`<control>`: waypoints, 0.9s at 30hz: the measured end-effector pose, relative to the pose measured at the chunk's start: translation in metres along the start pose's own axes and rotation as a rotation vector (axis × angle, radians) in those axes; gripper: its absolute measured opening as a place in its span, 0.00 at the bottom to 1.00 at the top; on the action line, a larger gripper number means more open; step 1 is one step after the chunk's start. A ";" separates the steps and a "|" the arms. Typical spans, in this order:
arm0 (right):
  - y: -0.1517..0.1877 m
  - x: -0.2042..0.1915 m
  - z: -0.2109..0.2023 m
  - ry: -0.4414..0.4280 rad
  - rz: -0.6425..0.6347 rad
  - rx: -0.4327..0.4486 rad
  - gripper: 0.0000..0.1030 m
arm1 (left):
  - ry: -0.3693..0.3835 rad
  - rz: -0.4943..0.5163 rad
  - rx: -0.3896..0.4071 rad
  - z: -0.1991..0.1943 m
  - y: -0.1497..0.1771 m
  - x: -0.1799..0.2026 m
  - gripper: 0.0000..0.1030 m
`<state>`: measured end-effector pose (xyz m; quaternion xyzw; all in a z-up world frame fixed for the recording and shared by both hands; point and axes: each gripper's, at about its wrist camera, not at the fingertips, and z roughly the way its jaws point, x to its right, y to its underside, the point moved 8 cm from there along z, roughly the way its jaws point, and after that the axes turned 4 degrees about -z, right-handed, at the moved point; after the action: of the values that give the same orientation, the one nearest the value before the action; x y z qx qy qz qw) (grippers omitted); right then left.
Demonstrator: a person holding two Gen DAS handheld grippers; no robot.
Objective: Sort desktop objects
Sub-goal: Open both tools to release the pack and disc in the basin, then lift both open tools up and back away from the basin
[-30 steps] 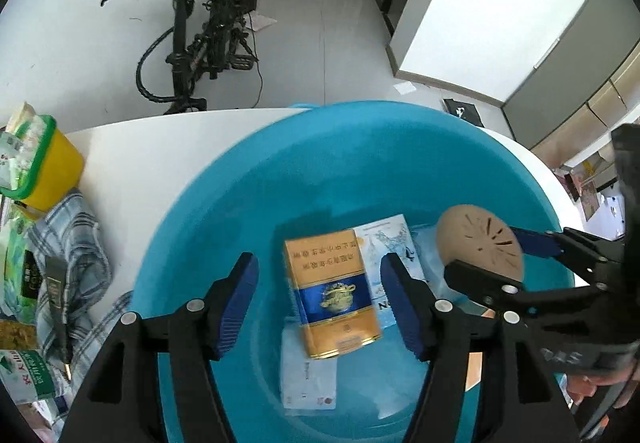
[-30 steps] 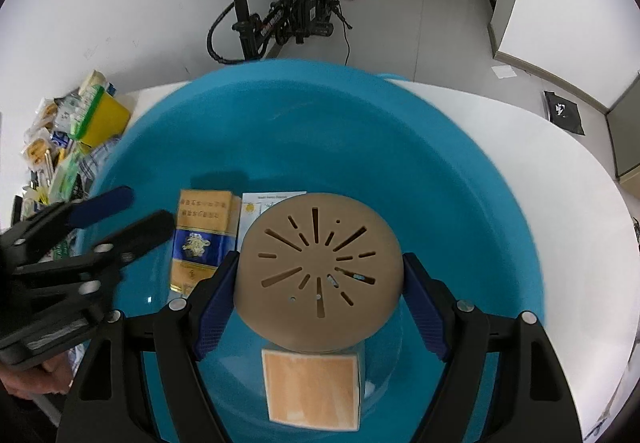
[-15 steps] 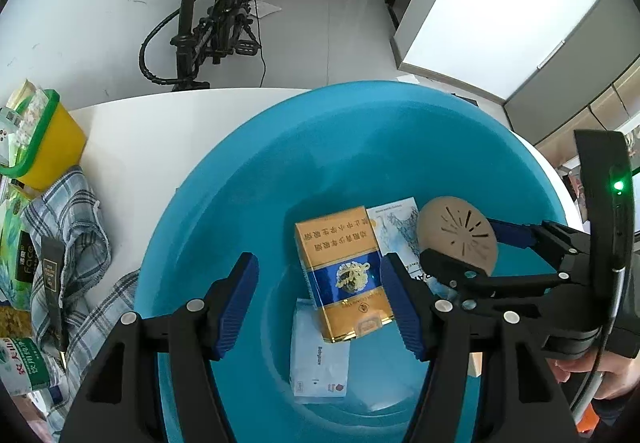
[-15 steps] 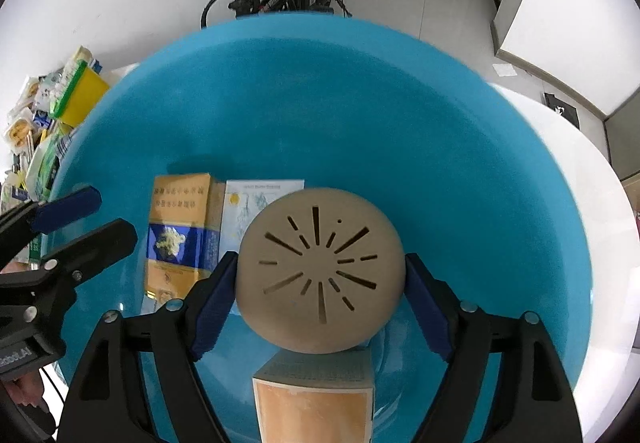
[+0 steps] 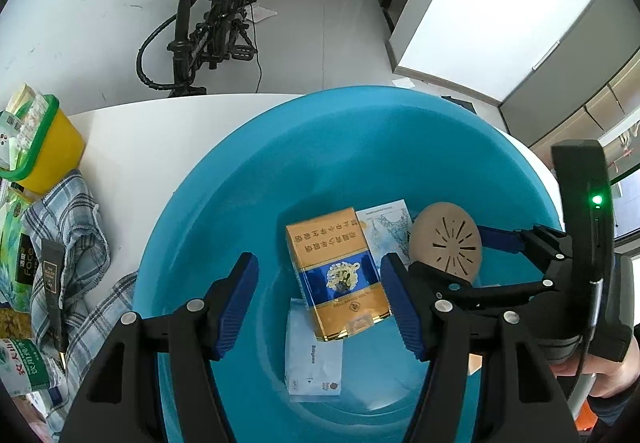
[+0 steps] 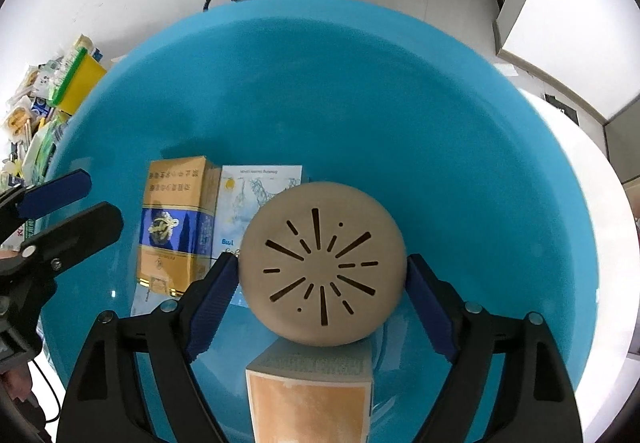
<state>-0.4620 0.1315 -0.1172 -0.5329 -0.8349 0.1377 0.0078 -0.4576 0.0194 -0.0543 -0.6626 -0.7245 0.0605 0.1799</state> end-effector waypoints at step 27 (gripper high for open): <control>-0.003 0.018 -0.149 0.169 0.087 0.552 0.84 | 0.011 0.130 0.506 -0.108 -0.009 0.023 0.84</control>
<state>-0.4482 0.1791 0.0249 -0.5557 -0.7386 0.3147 0.2161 -0.4306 0.0247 0.0527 -0.6421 -0.6411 0.2477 0.3397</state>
